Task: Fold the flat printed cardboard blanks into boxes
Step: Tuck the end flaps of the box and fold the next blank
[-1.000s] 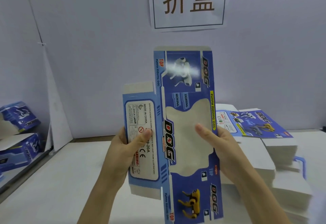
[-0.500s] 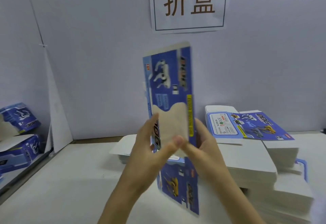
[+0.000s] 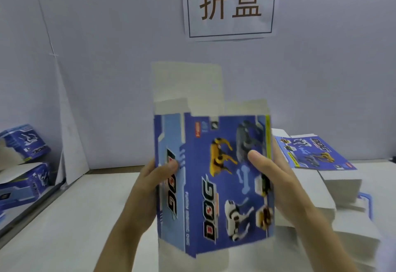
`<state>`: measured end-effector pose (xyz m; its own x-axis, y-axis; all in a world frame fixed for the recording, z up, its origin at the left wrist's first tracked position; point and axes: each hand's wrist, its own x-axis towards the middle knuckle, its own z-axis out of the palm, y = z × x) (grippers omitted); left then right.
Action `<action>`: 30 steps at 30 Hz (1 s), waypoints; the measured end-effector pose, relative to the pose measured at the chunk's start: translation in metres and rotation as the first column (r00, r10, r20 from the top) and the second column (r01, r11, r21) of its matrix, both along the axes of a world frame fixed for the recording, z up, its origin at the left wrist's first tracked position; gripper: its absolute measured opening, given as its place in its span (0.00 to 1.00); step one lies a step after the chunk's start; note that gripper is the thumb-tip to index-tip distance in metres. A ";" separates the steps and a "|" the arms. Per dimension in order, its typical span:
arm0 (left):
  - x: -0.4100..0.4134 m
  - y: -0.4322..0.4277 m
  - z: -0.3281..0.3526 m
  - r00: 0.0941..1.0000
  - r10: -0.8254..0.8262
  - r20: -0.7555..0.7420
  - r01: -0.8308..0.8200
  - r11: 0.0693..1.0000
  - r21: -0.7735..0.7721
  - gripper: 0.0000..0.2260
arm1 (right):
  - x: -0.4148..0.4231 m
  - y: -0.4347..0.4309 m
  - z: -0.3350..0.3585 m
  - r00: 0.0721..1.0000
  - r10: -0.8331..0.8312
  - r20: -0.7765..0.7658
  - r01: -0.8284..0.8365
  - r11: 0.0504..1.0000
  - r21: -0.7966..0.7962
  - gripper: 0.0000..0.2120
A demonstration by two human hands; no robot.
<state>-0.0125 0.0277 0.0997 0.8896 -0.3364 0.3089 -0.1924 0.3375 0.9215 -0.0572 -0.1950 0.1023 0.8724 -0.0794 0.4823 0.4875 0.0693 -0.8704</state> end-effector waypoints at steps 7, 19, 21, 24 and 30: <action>-0.006 -0.016 0.006 0.971 0.028 0.238 -0.078 0.977 0.199 0.31 | 0.000 0.006 0.003 0.995 -0.012 0.096 0.021 0.996 -0.090 0.36; -0.007 -0.025 0.000 0.979 0.051 0.198 -0.097 0.969 0.228 0.44 | -0.001 0.003 0.001 0.952 0.278 0.129 -0.301 0.926 0.228 0.28; -0.009 -0.022 -0.001 0.984 0.001 0.178 -0.044 0.970 0.239 0.46 | 0.000 0.006 0.002 0.949 0.278 0.151 -0.313 0.897 0.312 0.32; -0.014 -0.025 0.011 0.983 -0.107 0.150 0.075 0.977 0.201 0.48 | -0.002 0.003 0.005 0.934 0.343 0.103 -0.356 0.852 0.383 0.45; -0.023 -0.032 0.014 0.985 -0.172 0.028 0.173 0.985 -0.012 0.20 | -0.001 0.004 0.006 0.987 0.160 0.003 -0.143 0.878 0.456 0.12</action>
<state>-0.0356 -0.0045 0.1140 0.8101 -0.4794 0.3374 -0.1545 0.3806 0.9117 -0.0578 -0.1912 0.1085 0.9065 -0.1476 0.3956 0.4101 0.5309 -0.7416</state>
